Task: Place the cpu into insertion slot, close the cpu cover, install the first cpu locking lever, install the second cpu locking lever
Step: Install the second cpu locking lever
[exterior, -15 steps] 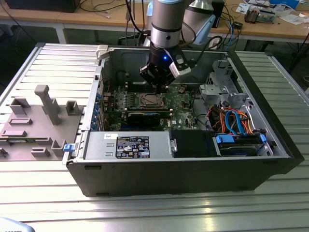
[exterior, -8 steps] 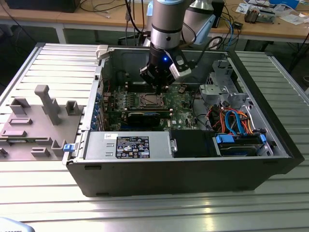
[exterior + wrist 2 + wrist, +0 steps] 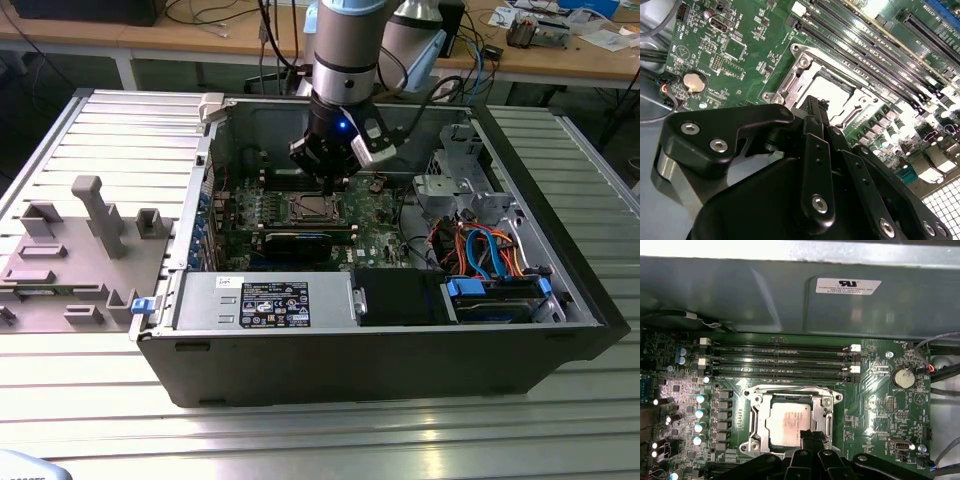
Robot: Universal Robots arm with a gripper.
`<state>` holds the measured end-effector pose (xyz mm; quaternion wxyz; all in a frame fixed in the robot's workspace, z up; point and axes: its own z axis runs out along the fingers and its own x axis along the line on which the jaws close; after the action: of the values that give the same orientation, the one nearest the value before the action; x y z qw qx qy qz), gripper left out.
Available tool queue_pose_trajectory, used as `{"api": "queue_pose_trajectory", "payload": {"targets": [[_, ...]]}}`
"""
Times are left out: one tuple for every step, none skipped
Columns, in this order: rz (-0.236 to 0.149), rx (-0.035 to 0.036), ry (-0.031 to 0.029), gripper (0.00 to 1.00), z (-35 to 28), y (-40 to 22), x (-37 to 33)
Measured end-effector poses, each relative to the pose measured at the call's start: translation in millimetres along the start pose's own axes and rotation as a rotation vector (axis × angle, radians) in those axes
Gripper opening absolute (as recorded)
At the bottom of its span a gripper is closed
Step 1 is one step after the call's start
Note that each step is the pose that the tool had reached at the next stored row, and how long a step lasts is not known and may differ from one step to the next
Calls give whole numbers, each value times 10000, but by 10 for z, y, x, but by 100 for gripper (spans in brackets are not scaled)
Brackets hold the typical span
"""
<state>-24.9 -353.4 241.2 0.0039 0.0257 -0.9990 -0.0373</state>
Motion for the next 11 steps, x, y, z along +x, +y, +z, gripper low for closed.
{"api": "queue_pose_trajectory", "payload": {"targets": [[-1,-302,-15,11,-2,-24,2],[-4,-576,-29,11,-3,-44,2],[-6,-747,-38,11,-5,-61,3],[-7,-871,-44,11,-6,-76,4],[-9,-952,-49,11,-7,-101,5],[-9,-992,-51,11,-9,-133,7],[-8,-1034,-53,11,-14,-183,10],[-9,-1055,-54,11,-16,-217,11],[-9,-1083,-54,11,-21,-286,15],[-10,-1098,-56,11,-23,-328,17],[-10,-1109,-56,11,-26,-369,19]]}}
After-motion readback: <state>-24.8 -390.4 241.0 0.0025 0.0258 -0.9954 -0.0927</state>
